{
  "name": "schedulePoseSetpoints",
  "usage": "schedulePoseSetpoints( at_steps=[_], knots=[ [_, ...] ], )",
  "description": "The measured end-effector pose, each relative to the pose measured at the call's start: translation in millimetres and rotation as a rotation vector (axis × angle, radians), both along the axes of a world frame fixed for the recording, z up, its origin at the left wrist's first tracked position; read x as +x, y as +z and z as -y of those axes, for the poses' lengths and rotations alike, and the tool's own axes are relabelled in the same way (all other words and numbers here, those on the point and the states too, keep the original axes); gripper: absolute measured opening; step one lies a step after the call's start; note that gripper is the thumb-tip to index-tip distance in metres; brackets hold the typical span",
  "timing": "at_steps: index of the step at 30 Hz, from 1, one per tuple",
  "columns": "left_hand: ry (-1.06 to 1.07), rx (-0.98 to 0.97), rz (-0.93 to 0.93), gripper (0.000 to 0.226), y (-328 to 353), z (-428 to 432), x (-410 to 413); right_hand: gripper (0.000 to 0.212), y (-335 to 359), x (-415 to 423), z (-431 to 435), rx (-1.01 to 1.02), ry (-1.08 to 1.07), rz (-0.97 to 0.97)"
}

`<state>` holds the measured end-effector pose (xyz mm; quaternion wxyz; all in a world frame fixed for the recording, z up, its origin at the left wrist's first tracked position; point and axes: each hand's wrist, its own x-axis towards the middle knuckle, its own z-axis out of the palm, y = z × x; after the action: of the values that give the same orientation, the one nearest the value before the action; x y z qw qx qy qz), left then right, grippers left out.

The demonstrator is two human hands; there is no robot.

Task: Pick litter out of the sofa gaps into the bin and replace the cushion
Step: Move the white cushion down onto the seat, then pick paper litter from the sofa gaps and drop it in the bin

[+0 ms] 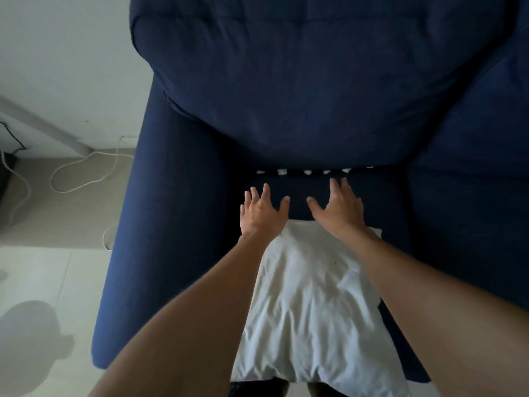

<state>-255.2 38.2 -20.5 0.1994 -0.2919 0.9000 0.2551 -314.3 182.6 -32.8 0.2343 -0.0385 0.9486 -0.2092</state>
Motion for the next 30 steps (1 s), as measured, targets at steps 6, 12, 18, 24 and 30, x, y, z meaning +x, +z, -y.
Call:
schedulePoseSetpoints(
  at_steps=[6, 12, 18, 24, 30],
  knots=[
    [0.003, 0.039, 0.061, 0.057, -24, 27, -26, 0.07, -21, -22, 28, -0.016, 0.05, 0.056],
    [0.025, 0.062, 0.11, 0.057, -54, 63, -52, 0.064, -50, -47, 64, -0.043, 0.123, 0.133],
    [0.008, 0.086, 0.151, 0.057, -100, 95, -85, 0.06, -93, -75, 104, -0.102, 0.151, 0.215],
    [-0.052, 0.2, 0.141, 0.057, -148, 107, -114, 0.06, -136, -101, 129, -0.128, 0.21, 0.301],
    [-0.125, 0.21, 0.213, 0.054, -185, 118, -131, 0.065, -167, -115, 139, -0.054, 0.276, 0.374]
  ],
)
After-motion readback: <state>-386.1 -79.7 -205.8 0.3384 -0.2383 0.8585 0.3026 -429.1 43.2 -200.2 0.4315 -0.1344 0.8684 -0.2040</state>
